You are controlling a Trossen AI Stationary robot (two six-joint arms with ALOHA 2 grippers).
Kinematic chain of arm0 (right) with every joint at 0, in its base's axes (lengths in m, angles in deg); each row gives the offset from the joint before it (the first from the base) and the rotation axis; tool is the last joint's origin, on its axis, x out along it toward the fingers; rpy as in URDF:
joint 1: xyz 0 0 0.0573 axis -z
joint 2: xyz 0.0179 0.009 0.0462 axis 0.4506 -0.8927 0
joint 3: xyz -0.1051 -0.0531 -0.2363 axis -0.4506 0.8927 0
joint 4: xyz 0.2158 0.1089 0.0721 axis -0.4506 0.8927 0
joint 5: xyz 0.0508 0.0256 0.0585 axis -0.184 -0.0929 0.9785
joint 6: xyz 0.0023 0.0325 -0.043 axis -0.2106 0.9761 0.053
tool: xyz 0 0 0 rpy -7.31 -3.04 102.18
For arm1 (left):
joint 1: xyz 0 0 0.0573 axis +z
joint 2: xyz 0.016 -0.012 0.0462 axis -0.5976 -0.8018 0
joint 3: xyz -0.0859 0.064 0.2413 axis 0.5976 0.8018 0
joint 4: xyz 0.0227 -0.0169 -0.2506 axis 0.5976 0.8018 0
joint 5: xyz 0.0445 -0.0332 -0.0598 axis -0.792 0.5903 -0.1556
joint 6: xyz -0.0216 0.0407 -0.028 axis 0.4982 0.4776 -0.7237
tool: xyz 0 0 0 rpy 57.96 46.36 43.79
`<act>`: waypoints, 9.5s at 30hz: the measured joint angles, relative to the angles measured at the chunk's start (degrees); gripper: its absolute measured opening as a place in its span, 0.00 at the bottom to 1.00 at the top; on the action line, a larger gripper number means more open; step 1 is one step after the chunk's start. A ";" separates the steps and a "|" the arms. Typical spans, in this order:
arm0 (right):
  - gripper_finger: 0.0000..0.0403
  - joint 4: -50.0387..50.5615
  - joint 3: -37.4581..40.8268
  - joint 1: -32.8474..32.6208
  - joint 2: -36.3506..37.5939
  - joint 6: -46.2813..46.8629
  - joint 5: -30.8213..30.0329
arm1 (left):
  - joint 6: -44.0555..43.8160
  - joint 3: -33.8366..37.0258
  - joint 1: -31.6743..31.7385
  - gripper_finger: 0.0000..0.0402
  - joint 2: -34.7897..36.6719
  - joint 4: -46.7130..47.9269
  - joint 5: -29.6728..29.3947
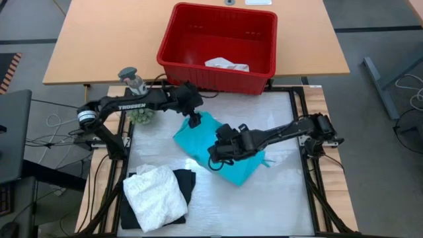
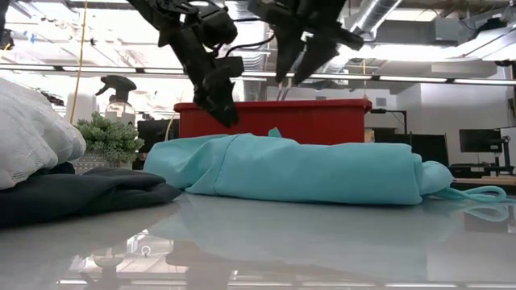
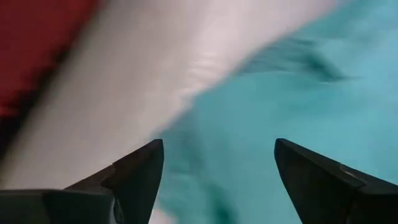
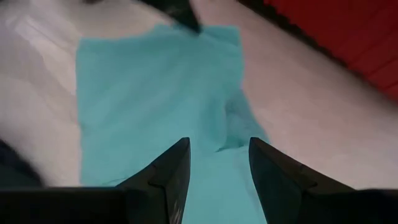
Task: Fold Laundry from Bin
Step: Fold the blue shorts
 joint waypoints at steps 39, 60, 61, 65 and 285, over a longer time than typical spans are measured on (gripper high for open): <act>0.35 -43.73 38.84 5.80 -0.85 -16.45 4.24 | -11.16 25.35 -11.26 0.60 -14.48 -47.43 -4.35; 0.27 -56.68 35.94 2.75 6.48 -33.06 12.13 | -14.90 18.53 -1.00 0.60 -15.03 -41.29 2.51; 0.26 -57.51 35.83 2.41 5.40 -33.11 11.27 | -14.73 18.28 -0.84 0.60 -15.03 -40.97 2.12; 0.23 -57.51 35.71 2.32 0.14 -33.12 9.37 | -15.37 17.39 -0.39 0.60 -15.04 -38.66 1.70; 0.04 -29.22 33.05 7.35 7.58 -31.58 23.31 | -22.70 -10.86 -2.50 0.00 0.77 9.32 11.89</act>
